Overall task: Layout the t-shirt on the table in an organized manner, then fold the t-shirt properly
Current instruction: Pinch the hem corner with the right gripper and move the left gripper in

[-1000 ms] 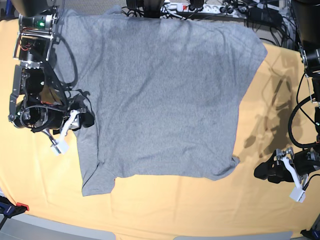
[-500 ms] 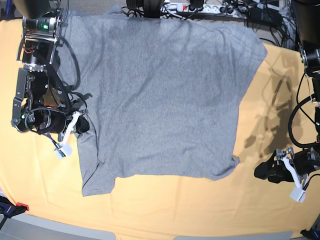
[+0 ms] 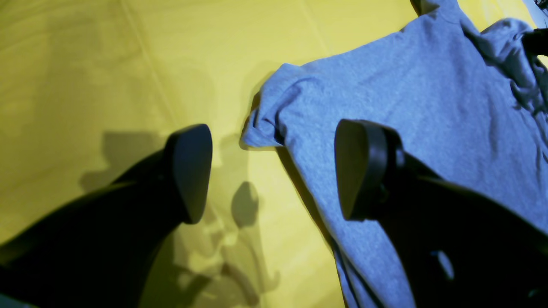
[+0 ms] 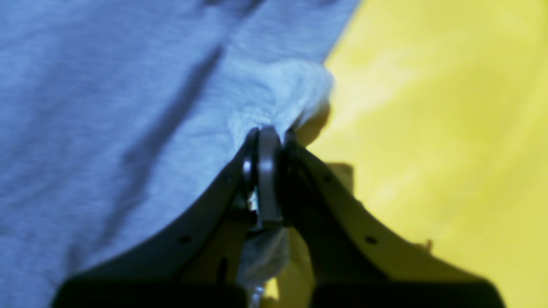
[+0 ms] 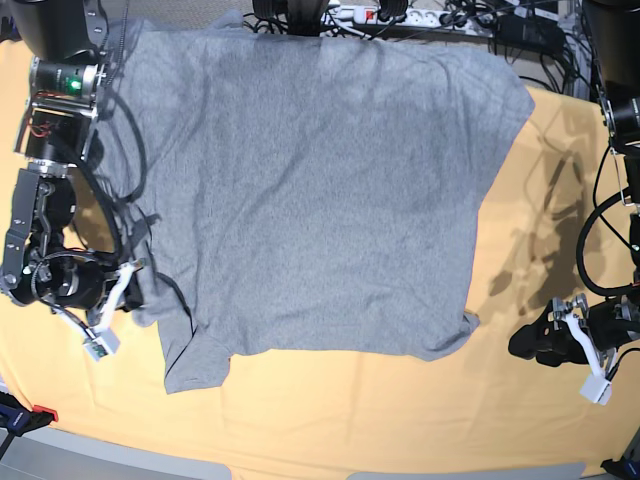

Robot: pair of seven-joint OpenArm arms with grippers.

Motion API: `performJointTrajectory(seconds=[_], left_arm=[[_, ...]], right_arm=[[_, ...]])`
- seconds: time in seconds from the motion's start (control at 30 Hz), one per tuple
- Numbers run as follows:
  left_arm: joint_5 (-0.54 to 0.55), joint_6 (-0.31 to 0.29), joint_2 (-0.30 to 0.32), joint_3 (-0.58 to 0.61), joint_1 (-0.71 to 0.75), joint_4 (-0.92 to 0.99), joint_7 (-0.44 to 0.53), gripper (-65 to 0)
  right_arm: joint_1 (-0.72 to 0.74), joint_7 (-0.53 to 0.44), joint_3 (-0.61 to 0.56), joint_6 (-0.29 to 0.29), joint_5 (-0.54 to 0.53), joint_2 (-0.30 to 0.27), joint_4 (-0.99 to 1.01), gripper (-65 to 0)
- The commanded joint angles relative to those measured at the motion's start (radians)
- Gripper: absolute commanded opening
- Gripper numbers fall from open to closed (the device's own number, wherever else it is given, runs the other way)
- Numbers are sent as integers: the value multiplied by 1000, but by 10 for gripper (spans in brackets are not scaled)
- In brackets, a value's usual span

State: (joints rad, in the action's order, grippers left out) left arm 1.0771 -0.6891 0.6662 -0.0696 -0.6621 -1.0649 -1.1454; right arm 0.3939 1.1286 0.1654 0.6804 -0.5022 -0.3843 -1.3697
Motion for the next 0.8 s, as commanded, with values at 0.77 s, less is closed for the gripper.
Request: performJointTrajectory(seconds=[0.77], left_arm=[[24, -2, 18, -11, -34, -13, 22, -201]], right_arm=[[30, -190, 5, -122, 282, -51, 65, -650]])
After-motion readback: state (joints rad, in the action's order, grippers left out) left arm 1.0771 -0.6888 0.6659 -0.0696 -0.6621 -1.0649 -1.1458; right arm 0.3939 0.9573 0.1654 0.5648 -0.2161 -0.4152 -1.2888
